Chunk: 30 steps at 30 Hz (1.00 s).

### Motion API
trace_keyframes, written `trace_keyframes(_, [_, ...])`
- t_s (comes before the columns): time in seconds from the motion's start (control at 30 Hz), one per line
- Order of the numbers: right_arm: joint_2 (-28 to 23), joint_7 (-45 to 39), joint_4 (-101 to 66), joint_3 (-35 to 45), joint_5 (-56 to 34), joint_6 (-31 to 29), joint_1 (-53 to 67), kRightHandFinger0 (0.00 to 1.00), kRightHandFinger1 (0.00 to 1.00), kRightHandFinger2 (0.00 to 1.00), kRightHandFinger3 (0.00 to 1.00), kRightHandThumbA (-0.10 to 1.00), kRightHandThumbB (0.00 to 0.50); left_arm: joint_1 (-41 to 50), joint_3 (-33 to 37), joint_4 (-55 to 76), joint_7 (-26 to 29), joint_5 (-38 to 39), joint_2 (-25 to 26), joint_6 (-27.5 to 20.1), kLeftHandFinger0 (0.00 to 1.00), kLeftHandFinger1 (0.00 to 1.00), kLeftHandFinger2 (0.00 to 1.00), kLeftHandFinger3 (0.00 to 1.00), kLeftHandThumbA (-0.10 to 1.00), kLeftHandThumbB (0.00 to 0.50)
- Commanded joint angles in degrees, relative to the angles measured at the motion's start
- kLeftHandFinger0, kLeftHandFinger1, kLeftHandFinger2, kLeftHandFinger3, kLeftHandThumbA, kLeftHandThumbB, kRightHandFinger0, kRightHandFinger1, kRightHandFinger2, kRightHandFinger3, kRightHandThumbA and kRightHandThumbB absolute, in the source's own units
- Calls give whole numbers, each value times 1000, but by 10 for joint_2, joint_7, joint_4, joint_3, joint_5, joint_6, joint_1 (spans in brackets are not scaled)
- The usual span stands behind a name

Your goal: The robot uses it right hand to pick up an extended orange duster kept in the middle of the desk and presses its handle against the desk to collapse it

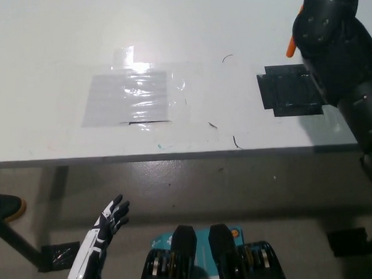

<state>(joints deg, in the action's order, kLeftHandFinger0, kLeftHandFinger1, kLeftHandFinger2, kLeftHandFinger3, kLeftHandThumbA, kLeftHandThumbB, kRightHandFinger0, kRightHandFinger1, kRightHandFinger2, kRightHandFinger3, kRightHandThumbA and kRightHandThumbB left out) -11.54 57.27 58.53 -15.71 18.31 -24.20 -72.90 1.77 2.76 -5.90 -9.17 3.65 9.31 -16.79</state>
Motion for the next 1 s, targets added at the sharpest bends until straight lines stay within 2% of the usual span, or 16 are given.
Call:
trace_keyframes(0.0, [-7, 38, -2, -8, -19, -27, -11, 0, 0, 339, 473, -100, 95, -7, 0, 18, -9, -3, 7, -9, 1000, 1000, 1000, 1000, 1000, 178])
trace_keyframes(0.1, [-2, 48, 11, -10, -23, -27, -4, 0, 0, 380, 499, -100, 83, -8, 0, 18, -8, -3, 7, -9, 1000, 1000, 1000, 1000, 1000, 181])
trace_keyframes(0.2, [11, 33, 25, 15, -54, -27, 7, 0, 0, 415, 521, -100, 110, -8, 1, 17, -9, -1, 6, -9, 1000, 1000, 1000, 1000, 1000, 179])
trace_keyframes(0.37, [20, 34, 56, 11, -56, -27, 30, 0, 0, 453, 587, -100, 96, -8, 2, 22, -8, -4, 6, -8, 1000, 1000, 1000, 1000, 1000, 170])
trace_keyframes(0.47, [21, 40, 88, 6, -49, -27, 40, 0, 3, 461, 541, -100, 70, -9, 2, 22, -9, 0, 5, -5, 1000, 1000, 1000, 1000, 1000, 171])
trace_keyframes(0.5, [22, 41, 98, 8, -49, -27, 41, 0, 1, 455, 537, -100, 78, -11, 2, 21, -9, 0, 5, -6, 1000, 1000, 1000, 1000, 1000, 171])
trace_keyframes(0.6, [31, 44, 132, 16, -54, -27, 48, 0, 0, 383, 449, -100, 75, -14, -1, 20, -8, 2, 6, -6, 1000, 1000, 1000, 1000, 1000, 183])
trace_keyframes(0.7, [40, -18, 168, 40, -79, -27, 76, 0, 0, 371, 483, -100, 82, -11, 0, 21, -8, 0, 6, -7, 1000, 1000, 1000, 1000, 1000, 185])
trace_keyframes(0.73, [42, -34, 175, 48, -85, -27, 83, 0, 0, 343, 453, -100, 95, -11, 0, 20, -8, 1, 5, -6, 1000, 1000, 1000, 1000, 1000, 185])
trace_keyframes(0.77, [45, -38, 188, 50, -81, -27, 93, 30, 70, 381, 468, -100, 162, -11, 0, 21, -8, 0, 6, -5, 1000, 1000, 1000, 1000, 1000, 184])
trace_keyframes(0.8, [47, -42, 198, 52, -79, -27, 100, 2, 8, 214, 363, -100, 166, -12, 0, 23, -7, -1, 6, -3, 1000, 1000, 1000, 1000, 1000, 184])
trace_keyframes(0.83, [49, -51, 204, 55, -79, -27, 108, 0, 0, 108, 213, -100, 157, -13, 0, 24, -7, 0, 5, -3, 1000, 1000, 1000, 1000, 1000, 186])
trace_keyframes(0.87, [49, -57, 207, 56, -79, -27, 112, 0, 0, 66, 96, -100, 149, -13, -1, 24, -7, 0, 5, -3, 1000, 1000, 1000, 1000, 1000, 189])
trace_keyframes(0.9, [50, -60, 210, 56, -76, -27, 115, 0, 0, 58, 41, -100, 143, -15, -2, 23, -7, 2, 7, -5, 1000, 1000, 1000, 1000, 1000, 189])
trace_keyframes(0.97, [50, -64, 213, 55, -73, -27, 119, 0, 0, 100, 25, -100, 137, -16, -3, 24, -8, 2, 8, -6, 1000, 1000, 1000, 1000, 1000, 189])
